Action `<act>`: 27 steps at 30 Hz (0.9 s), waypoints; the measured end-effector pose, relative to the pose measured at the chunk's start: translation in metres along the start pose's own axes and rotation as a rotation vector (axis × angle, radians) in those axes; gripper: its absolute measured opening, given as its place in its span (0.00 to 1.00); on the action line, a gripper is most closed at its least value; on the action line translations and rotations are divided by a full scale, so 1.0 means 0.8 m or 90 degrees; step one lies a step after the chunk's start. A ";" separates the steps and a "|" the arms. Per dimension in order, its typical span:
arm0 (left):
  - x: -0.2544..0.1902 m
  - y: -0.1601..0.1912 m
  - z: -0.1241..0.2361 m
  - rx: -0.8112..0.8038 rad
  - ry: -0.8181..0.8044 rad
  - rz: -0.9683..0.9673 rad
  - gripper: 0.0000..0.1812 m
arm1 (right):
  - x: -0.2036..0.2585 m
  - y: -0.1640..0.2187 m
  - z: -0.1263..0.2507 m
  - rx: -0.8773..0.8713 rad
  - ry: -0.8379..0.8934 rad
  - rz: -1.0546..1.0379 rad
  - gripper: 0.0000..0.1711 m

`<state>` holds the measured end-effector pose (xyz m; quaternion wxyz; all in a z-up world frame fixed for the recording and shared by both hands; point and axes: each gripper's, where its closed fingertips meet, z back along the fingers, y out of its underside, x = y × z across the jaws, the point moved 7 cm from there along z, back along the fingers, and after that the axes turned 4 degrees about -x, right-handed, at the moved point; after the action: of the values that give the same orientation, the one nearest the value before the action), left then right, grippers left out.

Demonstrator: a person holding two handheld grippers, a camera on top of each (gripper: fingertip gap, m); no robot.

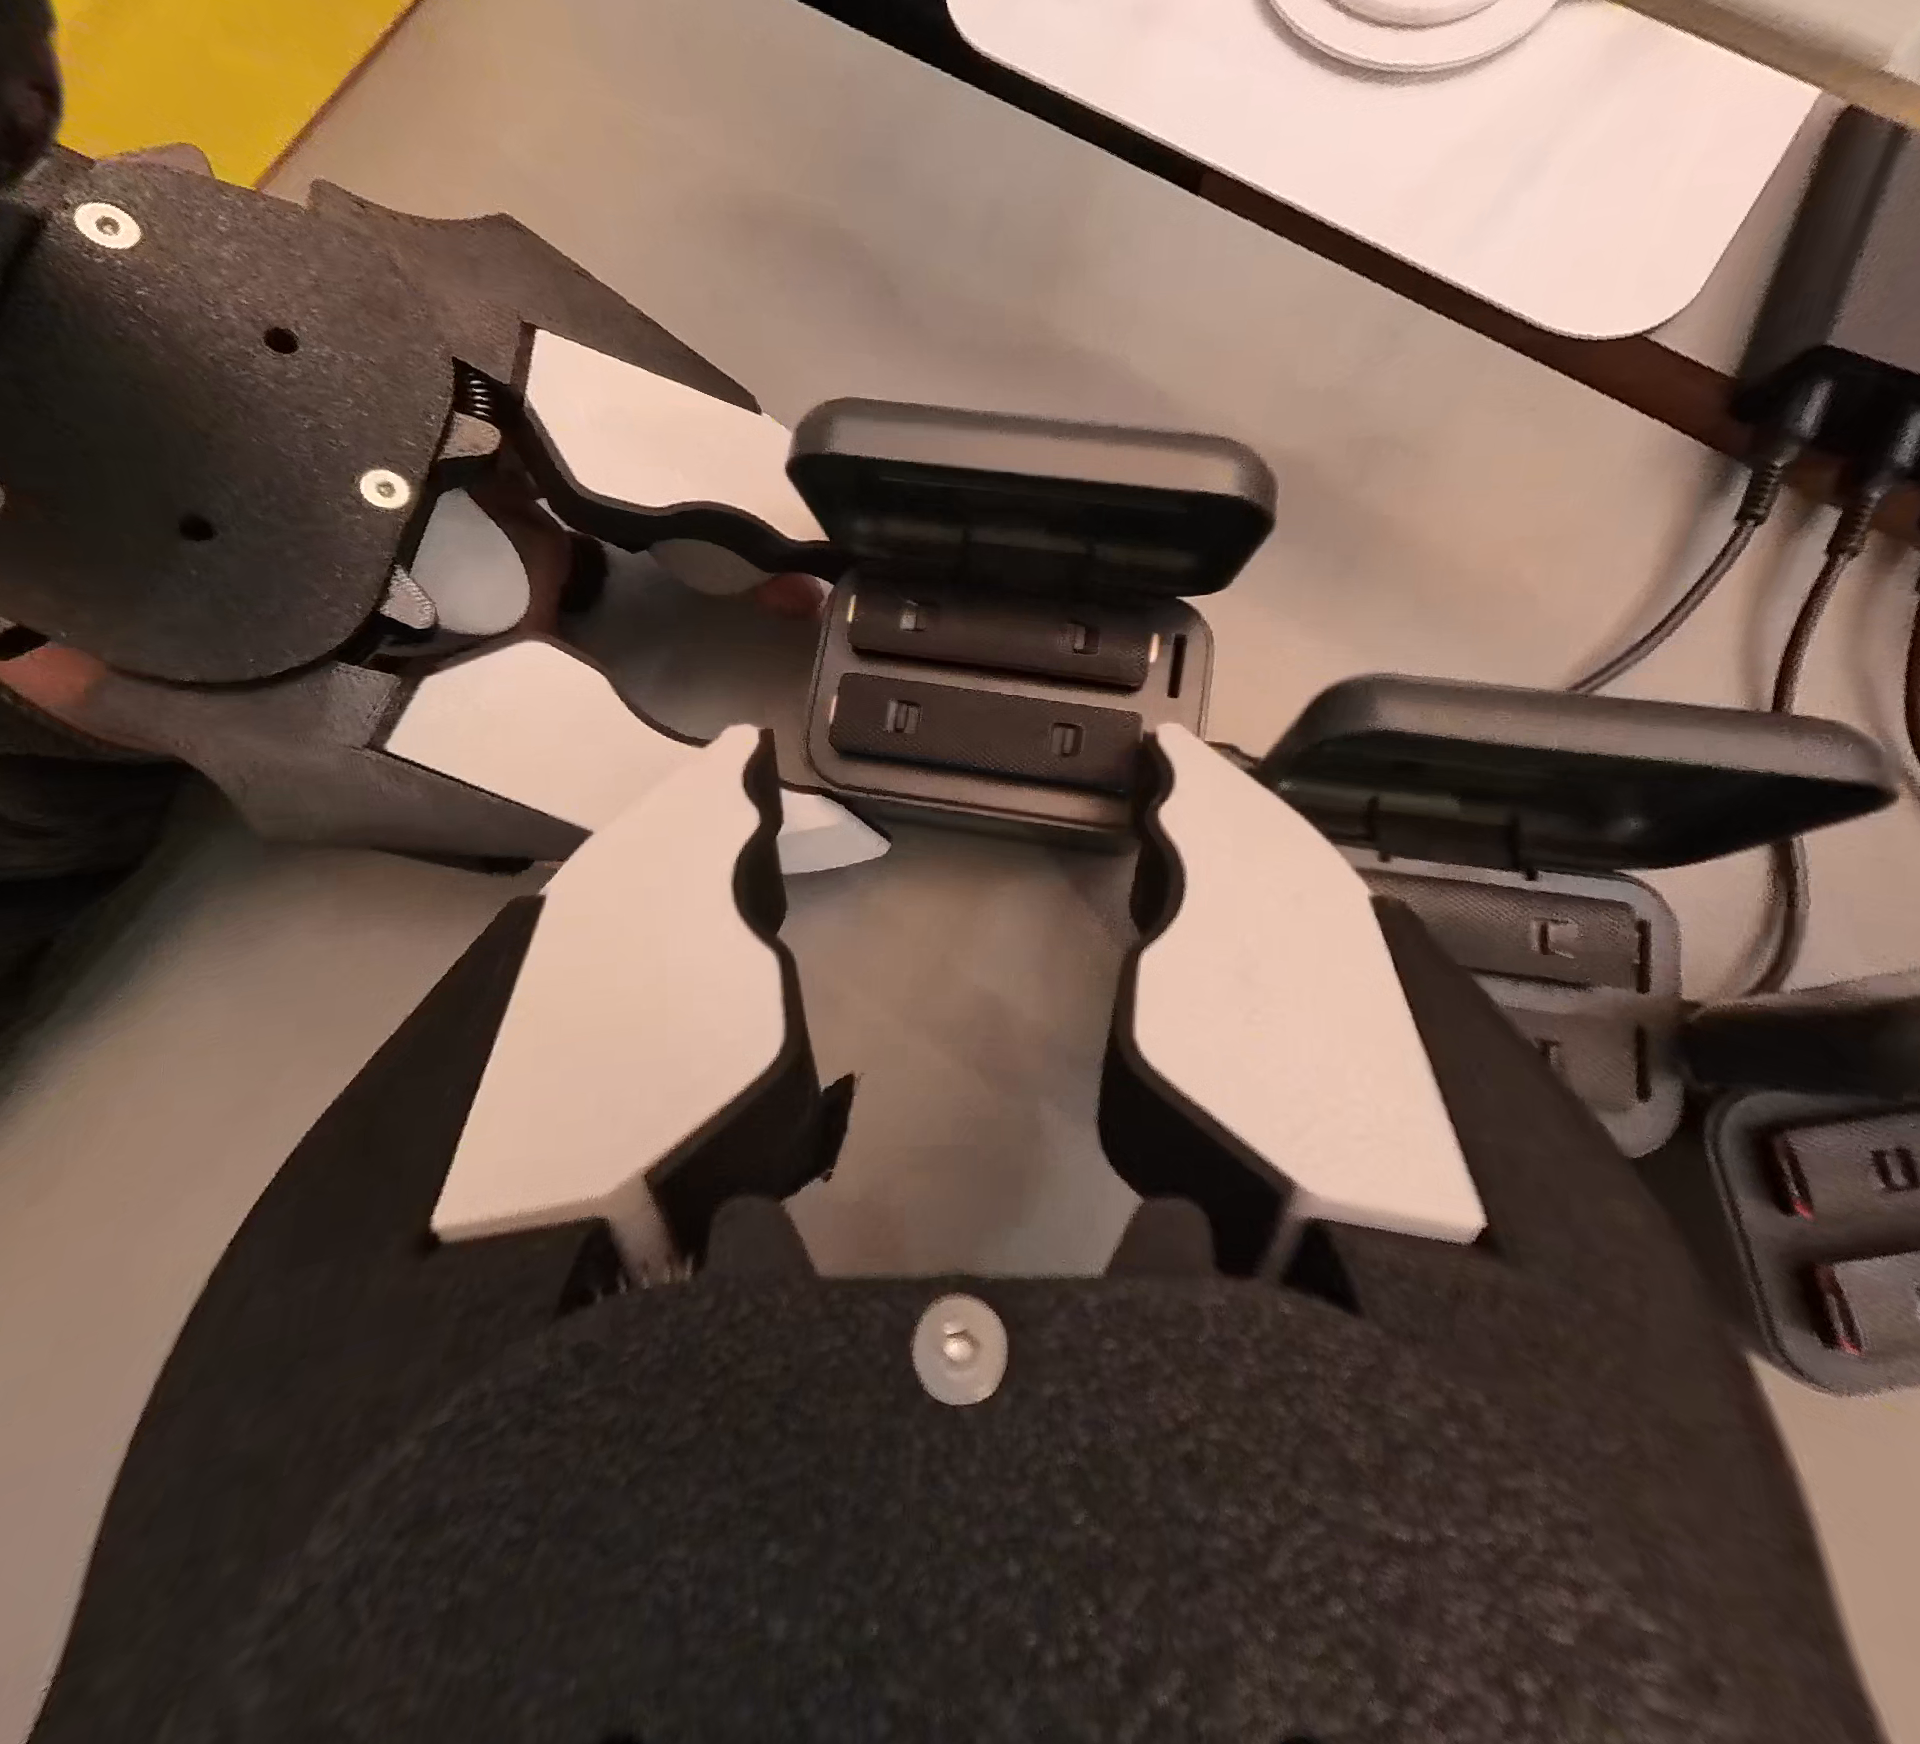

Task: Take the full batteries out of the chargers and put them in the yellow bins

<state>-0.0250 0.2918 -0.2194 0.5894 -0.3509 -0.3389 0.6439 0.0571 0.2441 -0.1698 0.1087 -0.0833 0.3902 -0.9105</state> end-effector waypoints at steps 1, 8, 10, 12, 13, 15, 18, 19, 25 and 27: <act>0.001 0.000 0.000 0.000 -0.001 0.000 0.30 | 0.001 -0.001 -0.002 0.004 0.009 0.007 0.38; 0.002 0.002 0.003 -0.001 0.003 0.001 0.30 | -0.002 -0.001 -0.012 0.014 0.043 0.019 0.38; 0.003 0.002 0.003 -0.002 0.003 0.003 0.30 | 0.000 -0.003 -0.013 0.018 0.043 0.022 0.35; 0.003 0.002 0.004 -0.002 0.003 0.004 0.30 | 0.002 -0.003 -0.014 0.018 0.044 0.022 0.35; 0.003 0.003 0.004 -0.003 0.004 0.005 0.30 | 0.002 -0.003 -0.014 0.017 0.044 0.021 0.35; 0.003 0.004 0.004 -0.005 0.007 0.006 0.29 | 0.002 -0.002 -0.013 0.011 0.044 0.020 0.34; 0.002 0.006 0.005 -0.009 0.023 0.003 0.31 | 0.001 -0.001 -0.013 0.004 0.044 0.018 0.34; 0.001 0.006 0.005 -0.009 0.028 0.000 0.35 | 0.001 -0.001 -0.013 0.001 0.045 0.017 0.34; 0.000 0.002 -0.007 0.016 -0.050 -0.039 0.31 | 0.002 0.000 -0.013 -0.017 0.047 0.011 0.34; 0.000 0.001 -0.007 0.023 -0.051 -0.034 0.31 | 0.002 0.001 -0.013 -0.022 0.045 0.011 0.34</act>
<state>-0.0207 0.2919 -0.2234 0.5983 -0.3053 -0.3598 0.6476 0.0537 0.2504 -0.1774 0.1011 -0.0495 0.4099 -0.9052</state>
